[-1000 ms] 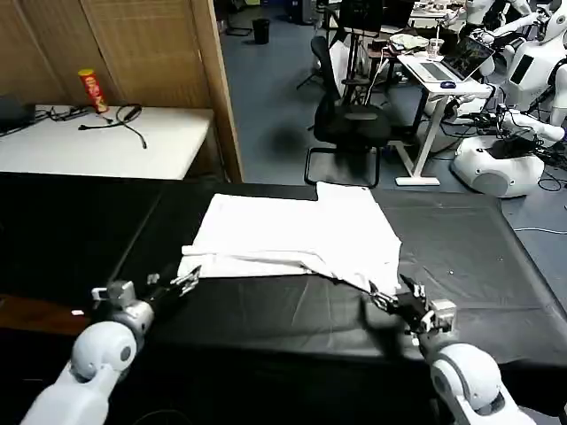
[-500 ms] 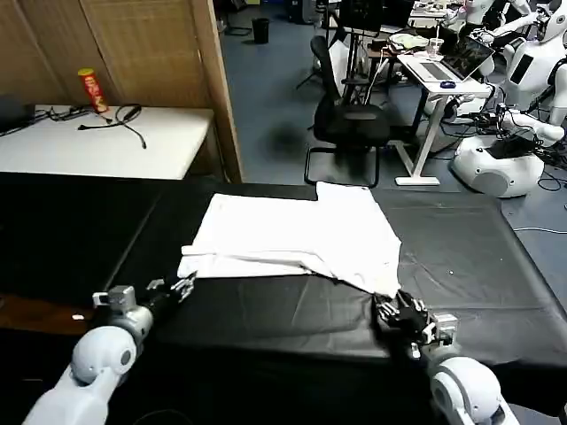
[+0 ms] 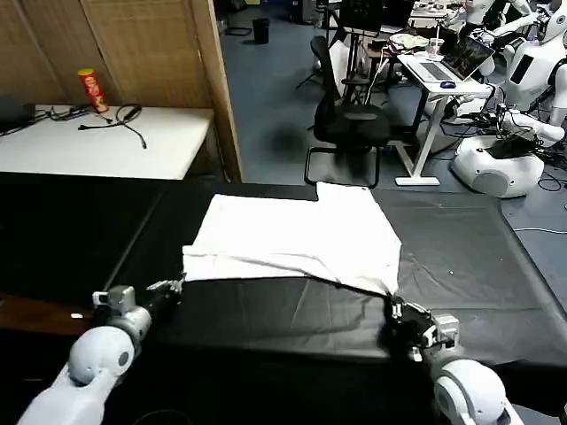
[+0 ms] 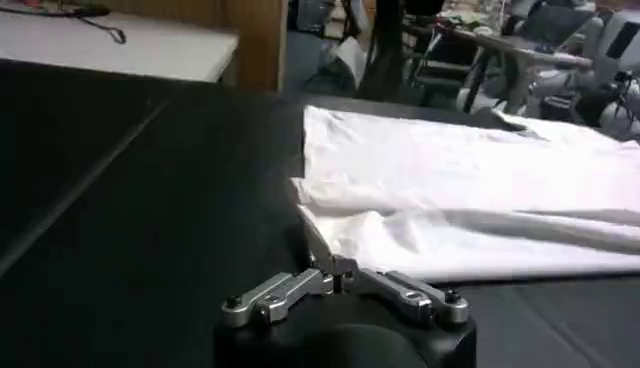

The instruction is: Fold and organize the clothes.

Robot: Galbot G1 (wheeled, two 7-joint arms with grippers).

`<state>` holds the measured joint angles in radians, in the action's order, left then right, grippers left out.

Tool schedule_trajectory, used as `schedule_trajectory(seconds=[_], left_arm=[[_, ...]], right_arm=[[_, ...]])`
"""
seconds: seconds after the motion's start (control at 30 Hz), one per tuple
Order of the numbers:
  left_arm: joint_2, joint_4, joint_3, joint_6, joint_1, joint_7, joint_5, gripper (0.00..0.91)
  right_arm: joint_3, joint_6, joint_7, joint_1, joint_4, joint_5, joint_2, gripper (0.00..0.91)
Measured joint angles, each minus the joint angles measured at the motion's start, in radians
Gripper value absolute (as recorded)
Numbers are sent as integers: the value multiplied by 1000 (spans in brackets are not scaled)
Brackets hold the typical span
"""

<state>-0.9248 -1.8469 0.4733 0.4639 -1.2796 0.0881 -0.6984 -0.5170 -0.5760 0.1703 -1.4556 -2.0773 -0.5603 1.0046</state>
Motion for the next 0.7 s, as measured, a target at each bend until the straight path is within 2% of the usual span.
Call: schedule_trajectory(seconds=[0.33, 0.7], left_arm=[[124, -72, 46, 16, -99, 5, 62, 0], [206, -201, 111, 51, -252, 2, 64, 0]], right_arm=[[-60, -88, 48, -82, -89, -111, -93, 20], [-88, -159, 86, -180, -191, -120, -121, 20]])
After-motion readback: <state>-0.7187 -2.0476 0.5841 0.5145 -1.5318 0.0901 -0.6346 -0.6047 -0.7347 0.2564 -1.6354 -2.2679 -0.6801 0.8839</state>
